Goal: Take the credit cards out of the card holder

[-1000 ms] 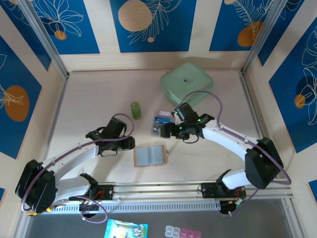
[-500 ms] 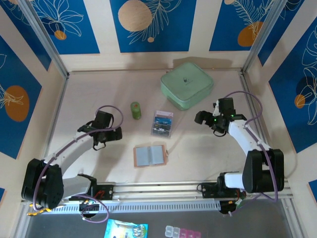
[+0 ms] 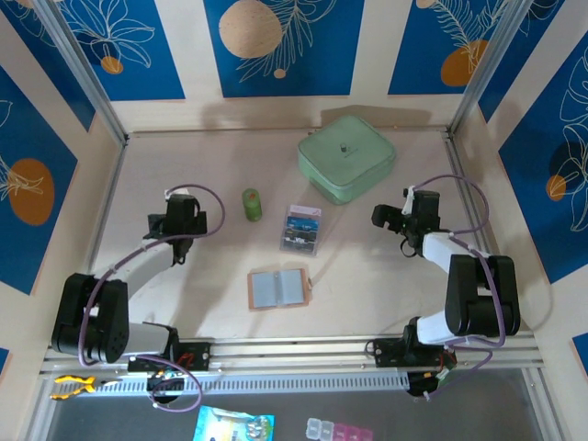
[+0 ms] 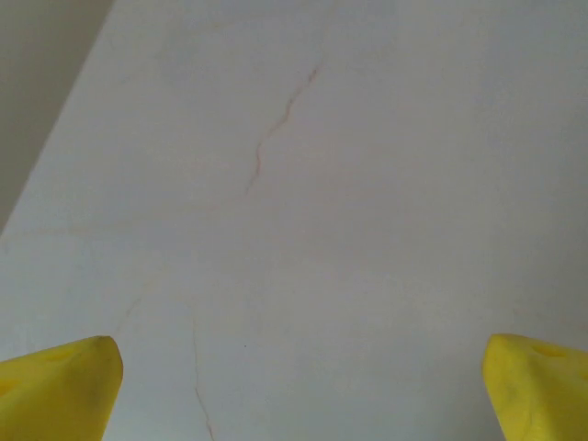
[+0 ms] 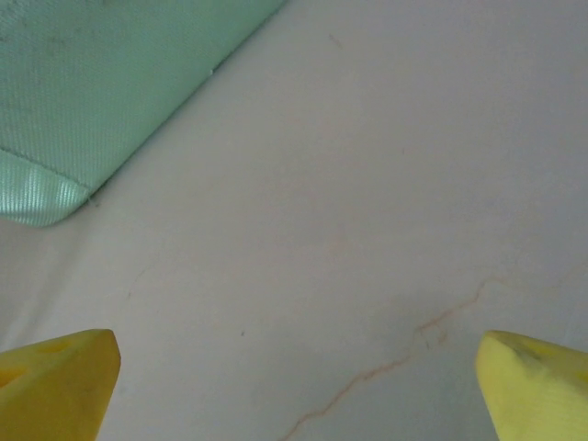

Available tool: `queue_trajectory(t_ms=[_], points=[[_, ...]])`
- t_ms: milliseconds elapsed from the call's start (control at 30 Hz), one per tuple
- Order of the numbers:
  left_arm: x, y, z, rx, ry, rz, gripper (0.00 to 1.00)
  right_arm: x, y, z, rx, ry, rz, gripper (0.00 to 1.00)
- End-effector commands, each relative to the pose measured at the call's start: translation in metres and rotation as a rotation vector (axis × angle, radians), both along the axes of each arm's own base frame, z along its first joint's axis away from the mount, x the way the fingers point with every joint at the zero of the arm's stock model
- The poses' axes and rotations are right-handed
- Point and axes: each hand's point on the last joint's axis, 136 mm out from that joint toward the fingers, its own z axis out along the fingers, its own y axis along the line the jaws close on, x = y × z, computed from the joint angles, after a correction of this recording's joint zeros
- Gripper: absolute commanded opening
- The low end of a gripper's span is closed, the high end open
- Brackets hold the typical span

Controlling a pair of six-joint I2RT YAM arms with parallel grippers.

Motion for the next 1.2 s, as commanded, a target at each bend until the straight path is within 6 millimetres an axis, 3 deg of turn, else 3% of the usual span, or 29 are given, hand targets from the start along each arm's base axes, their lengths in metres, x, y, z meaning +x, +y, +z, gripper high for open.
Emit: queue_trajectory(t_ms=[0,133,267,533,1167], points=[[0.015,0.007,0.012,0.029,-0.186,-0.03,1.0,0.027,-0.003,0.035,-0.108,-0.223,-0.002,0.99],[0.022,0.001,0.012,0.015,-0.26,-0.083,0.99,0.033,-0.001,0.042,-0.134,-0.285,0.003,0.99],[0.029,0.0,0.02,0.006,-0.359,-0.096,1.0,0.037,0.004,0.034,-0.151,-0.308,0.031,0.99],[0.037,-0.021,0.0,-0.046,-0.363,-0.231,0.99,0.028,0.018,0.029,-0.131,-0.383,0.118,0.99],[0.036,-0.019,-0.003,-0.045,-0.377,-0.229,1.0,0.027,0.019,0.028,-0.138,-0.391,0.12,0.99]])
